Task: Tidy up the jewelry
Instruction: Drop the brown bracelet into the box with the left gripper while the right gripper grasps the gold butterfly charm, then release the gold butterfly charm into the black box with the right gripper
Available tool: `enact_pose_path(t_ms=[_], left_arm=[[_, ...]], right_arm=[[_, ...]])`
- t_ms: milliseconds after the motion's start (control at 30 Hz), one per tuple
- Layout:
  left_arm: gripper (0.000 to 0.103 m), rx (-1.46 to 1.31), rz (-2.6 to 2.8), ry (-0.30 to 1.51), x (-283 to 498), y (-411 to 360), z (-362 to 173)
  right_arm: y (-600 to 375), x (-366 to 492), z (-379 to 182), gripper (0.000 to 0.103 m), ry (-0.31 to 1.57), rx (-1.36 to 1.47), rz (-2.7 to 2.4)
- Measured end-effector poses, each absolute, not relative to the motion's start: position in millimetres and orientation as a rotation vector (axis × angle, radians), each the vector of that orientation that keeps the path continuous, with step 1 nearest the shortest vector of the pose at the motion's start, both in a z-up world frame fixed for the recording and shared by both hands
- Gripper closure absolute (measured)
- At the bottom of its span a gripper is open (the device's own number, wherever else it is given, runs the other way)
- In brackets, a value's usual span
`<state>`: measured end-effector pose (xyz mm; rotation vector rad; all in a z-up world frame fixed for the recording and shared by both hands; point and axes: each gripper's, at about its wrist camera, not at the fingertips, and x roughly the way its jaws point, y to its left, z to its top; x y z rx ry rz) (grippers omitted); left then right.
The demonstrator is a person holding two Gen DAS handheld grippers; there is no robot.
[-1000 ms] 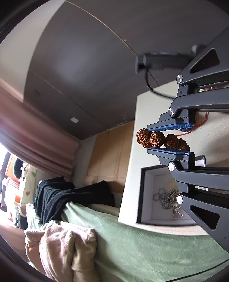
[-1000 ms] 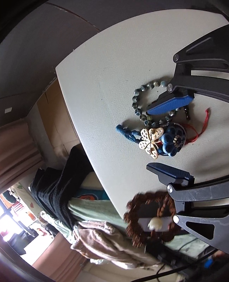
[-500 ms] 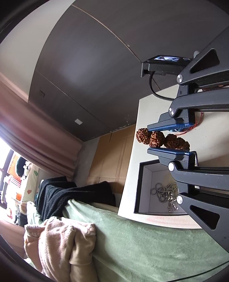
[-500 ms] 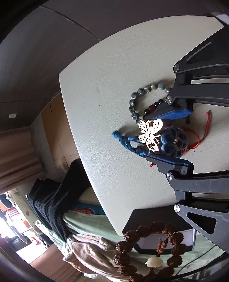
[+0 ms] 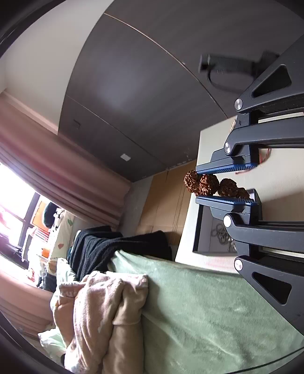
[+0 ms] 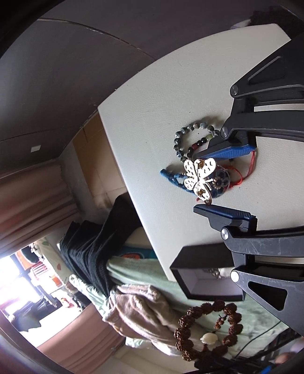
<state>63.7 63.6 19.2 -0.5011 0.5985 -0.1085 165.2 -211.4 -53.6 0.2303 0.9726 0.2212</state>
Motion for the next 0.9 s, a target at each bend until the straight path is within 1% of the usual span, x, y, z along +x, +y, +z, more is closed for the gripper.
enact_pose_path(t_ms=[233, 300, 367, 433, 500, 533, 900], left_arm=[[0.084, -0.537, -0.107, 0.666, 77, 75, 0], [0.081, -0.549, -0.105, 0.683, 81, 79, -3], [0.069, -0.561, -0.104, 0.709, 85, 84, -4], [0.042, -0.579, -0.093, 0.694, 85, 91, -5], [0.03, -0.591, -0.057, 0.67, 83, 99, -3], [0.027, -0.594, -0.043, 0.663, 82, 102, -2], [0.027, -0.674, 0.009, 0.666, 91, 132, -10]], right_arm=[[-199, 157, -39, 0.066, 0.93, 0.283, 0.321], [-192, 157, -38, 0.066, 0.924, 0.295, 0.356], [-185, 157, -38, 0.066, 0.926, 0.308, 0.389], [-179, 159, -39, 0.066, 0.929, 0.325, 0.422], [-170, 160, -40, 0.066, 0.933, 0.34, 0.452], [-166, 162, -41, 0.066, 0.934, 0.346, 0.469], [-98, 179, -61, 0.065, 1.006, 0.403, 0.661]])
